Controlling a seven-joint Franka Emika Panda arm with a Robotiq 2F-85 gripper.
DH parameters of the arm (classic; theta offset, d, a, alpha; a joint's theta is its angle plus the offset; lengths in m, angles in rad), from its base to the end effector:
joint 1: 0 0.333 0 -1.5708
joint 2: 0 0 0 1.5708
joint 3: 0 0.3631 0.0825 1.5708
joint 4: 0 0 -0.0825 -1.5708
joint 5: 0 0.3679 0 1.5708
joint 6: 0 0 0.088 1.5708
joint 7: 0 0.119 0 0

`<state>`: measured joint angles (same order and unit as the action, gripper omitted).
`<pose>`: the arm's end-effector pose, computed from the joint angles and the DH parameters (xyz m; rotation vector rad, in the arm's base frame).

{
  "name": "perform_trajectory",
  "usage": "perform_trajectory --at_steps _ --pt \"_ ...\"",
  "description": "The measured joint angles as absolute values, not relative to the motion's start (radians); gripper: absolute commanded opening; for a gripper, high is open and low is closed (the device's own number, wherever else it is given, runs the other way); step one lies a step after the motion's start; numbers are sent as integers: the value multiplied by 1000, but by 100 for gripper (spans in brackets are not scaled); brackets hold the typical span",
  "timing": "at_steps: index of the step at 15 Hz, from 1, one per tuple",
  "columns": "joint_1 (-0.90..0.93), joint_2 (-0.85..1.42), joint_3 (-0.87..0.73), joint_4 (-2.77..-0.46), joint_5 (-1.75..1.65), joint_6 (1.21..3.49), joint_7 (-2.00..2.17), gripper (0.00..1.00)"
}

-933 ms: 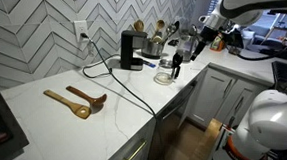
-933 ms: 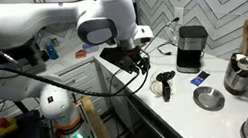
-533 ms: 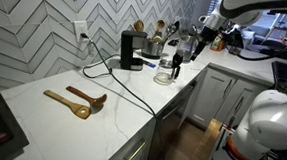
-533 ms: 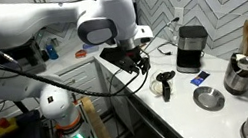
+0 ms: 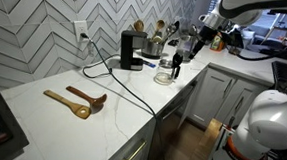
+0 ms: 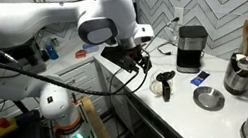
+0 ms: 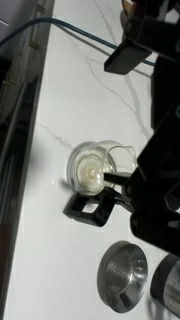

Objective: Close the lid of the small clear kettle on the counter

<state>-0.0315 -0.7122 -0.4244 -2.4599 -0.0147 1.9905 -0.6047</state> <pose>0.2831 -0.1759 0.5602 -2.9546 -0.3281 -0.4404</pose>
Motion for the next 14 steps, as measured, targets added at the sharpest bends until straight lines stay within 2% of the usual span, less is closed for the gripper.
perform_trajectory --at_steps 6,14 --pt "-62 -651 -375 -2457 0 2133 -411 100" --pt "-94 -541 -316 -2386 6 2129 -233 100"
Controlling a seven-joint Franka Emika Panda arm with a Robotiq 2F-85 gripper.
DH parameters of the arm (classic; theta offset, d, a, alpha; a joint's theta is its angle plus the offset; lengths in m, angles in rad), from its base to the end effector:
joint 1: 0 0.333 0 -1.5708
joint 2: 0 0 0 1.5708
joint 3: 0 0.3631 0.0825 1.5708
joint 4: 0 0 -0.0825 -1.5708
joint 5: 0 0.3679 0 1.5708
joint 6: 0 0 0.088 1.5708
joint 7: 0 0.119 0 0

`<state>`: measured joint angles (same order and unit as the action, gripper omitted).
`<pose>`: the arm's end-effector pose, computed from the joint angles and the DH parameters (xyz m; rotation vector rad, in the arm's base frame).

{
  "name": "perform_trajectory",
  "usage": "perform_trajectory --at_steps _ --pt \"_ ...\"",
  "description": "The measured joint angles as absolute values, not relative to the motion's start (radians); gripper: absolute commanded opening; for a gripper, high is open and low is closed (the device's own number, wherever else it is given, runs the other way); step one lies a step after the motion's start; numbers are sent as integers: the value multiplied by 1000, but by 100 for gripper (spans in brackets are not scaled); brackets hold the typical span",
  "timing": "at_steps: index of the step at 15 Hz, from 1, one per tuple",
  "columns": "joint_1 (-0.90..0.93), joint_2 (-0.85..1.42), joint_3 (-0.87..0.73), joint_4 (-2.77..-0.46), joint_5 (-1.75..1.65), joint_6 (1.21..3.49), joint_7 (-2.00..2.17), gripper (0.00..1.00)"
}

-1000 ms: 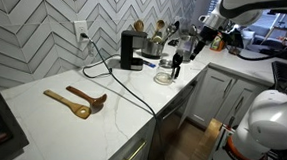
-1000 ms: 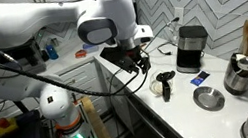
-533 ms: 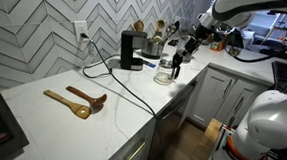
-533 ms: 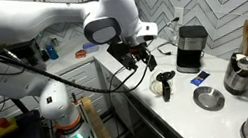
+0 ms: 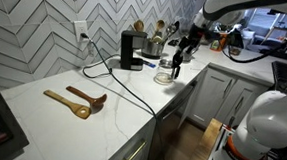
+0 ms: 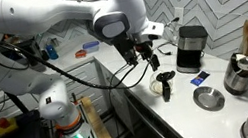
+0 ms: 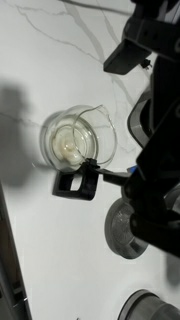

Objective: Close the lid of the small clear kettle on the counter

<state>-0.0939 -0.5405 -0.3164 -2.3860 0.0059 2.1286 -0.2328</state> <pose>0.3444 -0.1726 0.5653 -3.0176 0.2395 -0.4537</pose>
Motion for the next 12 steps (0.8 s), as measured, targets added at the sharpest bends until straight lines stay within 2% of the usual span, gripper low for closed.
perform_trajectory --at_steps 12 --pt "-110 -349 -310 -2233 14 2070 -212 100"
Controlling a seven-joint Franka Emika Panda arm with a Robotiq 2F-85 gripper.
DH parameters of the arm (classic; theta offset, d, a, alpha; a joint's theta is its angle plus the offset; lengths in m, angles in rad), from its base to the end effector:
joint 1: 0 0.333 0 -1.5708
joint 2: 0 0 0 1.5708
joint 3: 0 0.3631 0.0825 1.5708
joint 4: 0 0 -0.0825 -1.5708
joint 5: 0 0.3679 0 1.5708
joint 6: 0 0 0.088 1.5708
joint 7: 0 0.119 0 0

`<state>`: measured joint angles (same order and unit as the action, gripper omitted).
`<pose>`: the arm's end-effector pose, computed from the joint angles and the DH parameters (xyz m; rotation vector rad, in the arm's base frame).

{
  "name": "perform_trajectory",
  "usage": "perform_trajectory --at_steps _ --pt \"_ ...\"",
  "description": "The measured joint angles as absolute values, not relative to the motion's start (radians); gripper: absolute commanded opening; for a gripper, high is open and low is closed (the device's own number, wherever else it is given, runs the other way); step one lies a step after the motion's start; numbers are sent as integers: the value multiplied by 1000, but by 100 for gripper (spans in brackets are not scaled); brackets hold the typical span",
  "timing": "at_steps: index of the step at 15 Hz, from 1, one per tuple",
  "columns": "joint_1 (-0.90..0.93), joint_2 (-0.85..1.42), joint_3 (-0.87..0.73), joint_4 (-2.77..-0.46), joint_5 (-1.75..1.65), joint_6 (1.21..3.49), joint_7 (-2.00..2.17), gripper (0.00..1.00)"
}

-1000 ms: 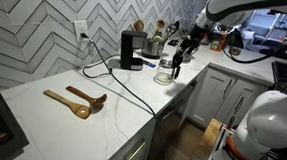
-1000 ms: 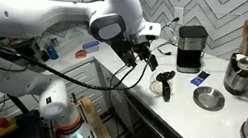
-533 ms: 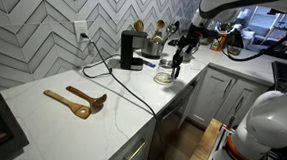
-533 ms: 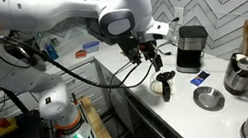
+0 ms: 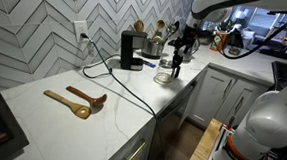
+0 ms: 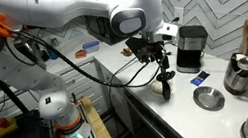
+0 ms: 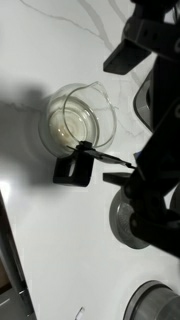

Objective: Close the lid of the small clear kettle on the counter

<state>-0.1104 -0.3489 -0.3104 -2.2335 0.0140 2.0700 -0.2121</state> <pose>0.3965 -0.1939 0.5587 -3.0502 0.3148 -0.3032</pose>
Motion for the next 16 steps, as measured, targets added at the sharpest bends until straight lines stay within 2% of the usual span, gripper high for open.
perform_trajectory --at_steps 16 --pt "-156 -276 -294 -2202 19 2060 -202 100"
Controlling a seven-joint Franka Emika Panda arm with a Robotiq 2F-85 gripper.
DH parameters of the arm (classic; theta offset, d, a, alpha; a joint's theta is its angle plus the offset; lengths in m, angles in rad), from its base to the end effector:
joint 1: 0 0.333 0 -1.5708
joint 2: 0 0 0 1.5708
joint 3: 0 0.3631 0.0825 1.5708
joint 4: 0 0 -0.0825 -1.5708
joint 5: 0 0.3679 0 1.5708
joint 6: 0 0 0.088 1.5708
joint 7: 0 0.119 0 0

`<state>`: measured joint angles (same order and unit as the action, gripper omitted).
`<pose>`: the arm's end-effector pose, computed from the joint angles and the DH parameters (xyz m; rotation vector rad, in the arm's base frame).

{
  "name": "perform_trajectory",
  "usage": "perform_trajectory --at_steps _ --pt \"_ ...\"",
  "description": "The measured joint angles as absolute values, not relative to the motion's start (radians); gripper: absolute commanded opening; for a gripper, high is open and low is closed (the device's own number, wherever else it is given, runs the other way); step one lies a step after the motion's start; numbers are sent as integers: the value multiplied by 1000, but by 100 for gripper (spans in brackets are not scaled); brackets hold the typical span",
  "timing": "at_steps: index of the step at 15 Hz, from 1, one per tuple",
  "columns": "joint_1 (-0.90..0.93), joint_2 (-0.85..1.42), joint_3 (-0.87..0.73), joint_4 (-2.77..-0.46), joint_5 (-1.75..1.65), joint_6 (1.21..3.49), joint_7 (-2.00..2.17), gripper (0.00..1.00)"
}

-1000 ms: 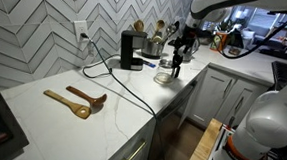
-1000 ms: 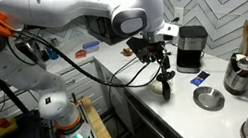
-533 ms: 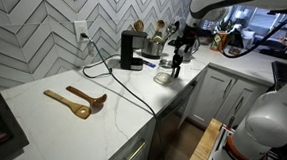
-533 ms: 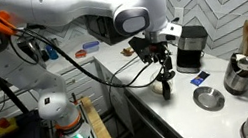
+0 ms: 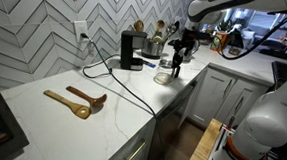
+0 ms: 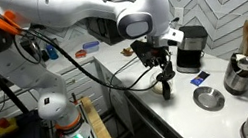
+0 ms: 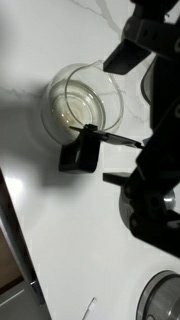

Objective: Close the lid of the small clear kettle on the counter

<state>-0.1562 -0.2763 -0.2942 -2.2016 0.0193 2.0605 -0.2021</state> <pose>0.4093 -0.2096 0.5427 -3.0563 0.3851 -0.2280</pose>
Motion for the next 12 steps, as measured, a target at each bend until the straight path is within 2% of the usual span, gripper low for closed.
perform_trajectory --at_steps 12 --pt "-152 -254 -271 -2210 127 2060 -206 100"
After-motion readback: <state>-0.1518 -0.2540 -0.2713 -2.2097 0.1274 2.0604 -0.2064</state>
